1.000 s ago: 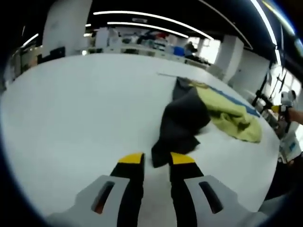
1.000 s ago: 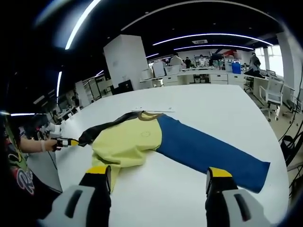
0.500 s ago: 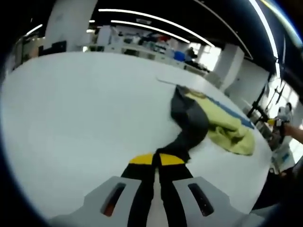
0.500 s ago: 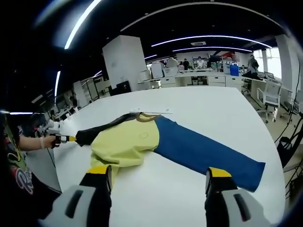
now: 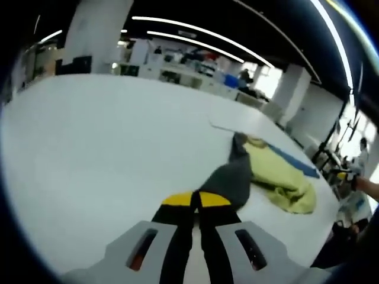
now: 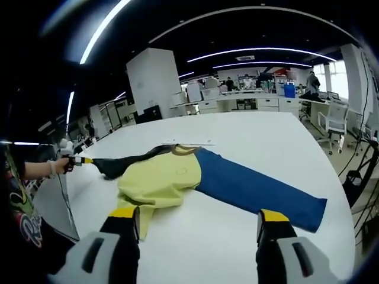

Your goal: Fold the garment on the visible template until the final outline fits inside the template.

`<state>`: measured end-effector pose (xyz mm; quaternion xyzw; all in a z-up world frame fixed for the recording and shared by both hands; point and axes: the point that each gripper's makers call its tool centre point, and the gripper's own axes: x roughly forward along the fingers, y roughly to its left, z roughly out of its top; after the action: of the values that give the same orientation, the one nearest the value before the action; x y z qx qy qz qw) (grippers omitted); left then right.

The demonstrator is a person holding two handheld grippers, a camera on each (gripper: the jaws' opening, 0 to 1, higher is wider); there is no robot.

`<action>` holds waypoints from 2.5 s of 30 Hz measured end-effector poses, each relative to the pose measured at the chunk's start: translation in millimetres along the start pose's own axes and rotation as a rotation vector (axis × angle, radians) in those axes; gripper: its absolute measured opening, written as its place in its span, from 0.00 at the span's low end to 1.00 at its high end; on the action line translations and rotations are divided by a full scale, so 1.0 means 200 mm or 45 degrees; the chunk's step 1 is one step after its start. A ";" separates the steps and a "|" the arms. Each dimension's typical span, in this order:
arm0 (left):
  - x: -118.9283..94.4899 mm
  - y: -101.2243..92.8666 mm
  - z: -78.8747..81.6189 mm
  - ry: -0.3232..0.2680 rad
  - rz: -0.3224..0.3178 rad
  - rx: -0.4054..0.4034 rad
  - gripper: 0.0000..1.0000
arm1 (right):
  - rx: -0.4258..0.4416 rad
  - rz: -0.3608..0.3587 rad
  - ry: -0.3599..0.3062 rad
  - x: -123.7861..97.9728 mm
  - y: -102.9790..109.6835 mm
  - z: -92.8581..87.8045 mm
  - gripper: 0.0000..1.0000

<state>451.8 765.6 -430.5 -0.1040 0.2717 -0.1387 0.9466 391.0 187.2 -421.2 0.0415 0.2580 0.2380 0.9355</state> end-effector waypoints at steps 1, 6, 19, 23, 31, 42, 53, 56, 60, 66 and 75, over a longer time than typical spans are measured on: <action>0.00 0.02 0.04 -0.007 0.005 0.019 0.00 | 0.002 -0.002 0.000 0.00 0.00 0.00 0.81; 0.01 0.09 0.19 -0.026 0.033 0.083 0.00 | 0.001 -0.015 0.003 -0.02 -0.01 0.00 0.81; 0.22 0.47 0.29 0.070 0.142 0.078 0.00 | -0.018 -0.048 0.040 0.01 -0.06 0.03 0.81; 0.33 0.61 0.24 0.150 0.184 0.091 0.00 | -0.023 -0.054 0.050 0.02 -0.06 0.04 0.80; 0.50 0.75 0.22 0.231 0.214 0.105 0.00 | -0.046 -0.092 0.041 0.04 -0.06 0.09 0.80; 0.69 0.84 0.19 0.297 0.221 0.120 0.00 | -0.037 -0.144 0.042 0.07 -0.09 0.11 0.78; 0.67 0.89 0.11 0.423 0.254 0.147 0.00 | -0.046 -0.166 0.068 0.09 -0.11 0.10 0.78; 0.64 0.90 0.09 0.441 0.259 0.122 0.00 | -0.045 -0.162 0.062 0.10 -0.11 0.10 0.78; 0.63 0.91 0.08 0.439 0.256 0.103 0.00 | -0.045 -0.154 0.066 0.10 -0.10 0.10 0.77; 0.61 0.90 0.07 0.448 0.256 0.101 0.00 | -0.051 -0.156 0.051 0.10 -0.10 0.12 0.78; 0.59 0.88 0.10 0.393 0.260 0.175 0.02 | -0.049 -0.146 0.038 0.10 -0.10 0.13 0.78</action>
<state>595.9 895.9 -518.9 0.0116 0.4126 -0.0743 0.9078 427.5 180.8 -411.7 0.0049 0.2692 0.1894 0.9443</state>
